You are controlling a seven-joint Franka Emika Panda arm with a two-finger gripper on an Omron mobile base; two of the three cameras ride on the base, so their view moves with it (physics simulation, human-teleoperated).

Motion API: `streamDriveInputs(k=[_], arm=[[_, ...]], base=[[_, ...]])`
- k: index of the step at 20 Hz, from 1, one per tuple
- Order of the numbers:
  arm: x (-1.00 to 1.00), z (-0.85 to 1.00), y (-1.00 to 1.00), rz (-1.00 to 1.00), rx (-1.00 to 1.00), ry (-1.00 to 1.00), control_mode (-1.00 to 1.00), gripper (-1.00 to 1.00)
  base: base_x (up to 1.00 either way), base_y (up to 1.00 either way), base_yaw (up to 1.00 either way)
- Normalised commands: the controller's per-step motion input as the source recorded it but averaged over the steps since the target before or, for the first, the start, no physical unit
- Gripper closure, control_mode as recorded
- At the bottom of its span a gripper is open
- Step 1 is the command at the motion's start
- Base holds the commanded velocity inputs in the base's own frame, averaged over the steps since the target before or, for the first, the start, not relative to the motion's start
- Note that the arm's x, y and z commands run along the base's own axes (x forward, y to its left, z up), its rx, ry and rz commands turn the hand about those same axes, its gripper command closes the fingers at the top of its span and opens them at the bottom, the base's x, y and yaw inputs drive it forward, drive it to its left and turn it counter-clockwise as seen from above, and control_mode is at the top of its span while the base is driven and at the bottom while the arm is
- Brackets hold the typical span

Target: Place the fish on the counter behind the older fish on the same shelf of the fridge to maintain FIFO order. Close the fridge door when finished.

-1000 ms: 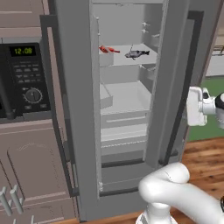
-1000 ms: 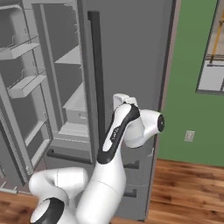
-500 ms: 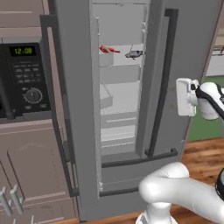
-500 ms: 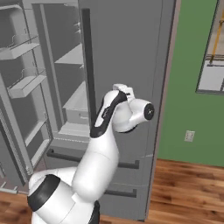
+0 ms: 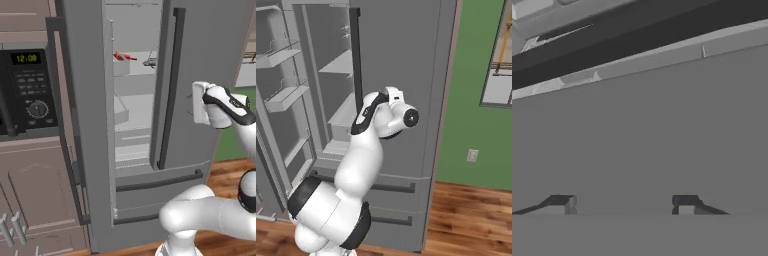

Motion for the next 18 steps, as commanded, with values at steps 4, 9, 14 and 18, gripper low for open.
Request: streamDriveInputs(k=[4,9,14,18], arm=[[0.52,0.01,0.0,-0.18,-0.01,0.0,-1.0,-1.0],[0.33,0.07,0.0,-0.16,0.0,0.0,-1.0,-1.0],[-0.77,0.12,-0.21,-0.01,0.0,-0.03,-1.0,-1.0],[-1.0,0.26,-0.13,0.0,0.0,-0.08,-1.0,-1.0]], base=[[0.0,0.0,0.0],[0.0,0.0,0.0],[0.0,0.0,0.0],[0.0,0.0,0.0]])
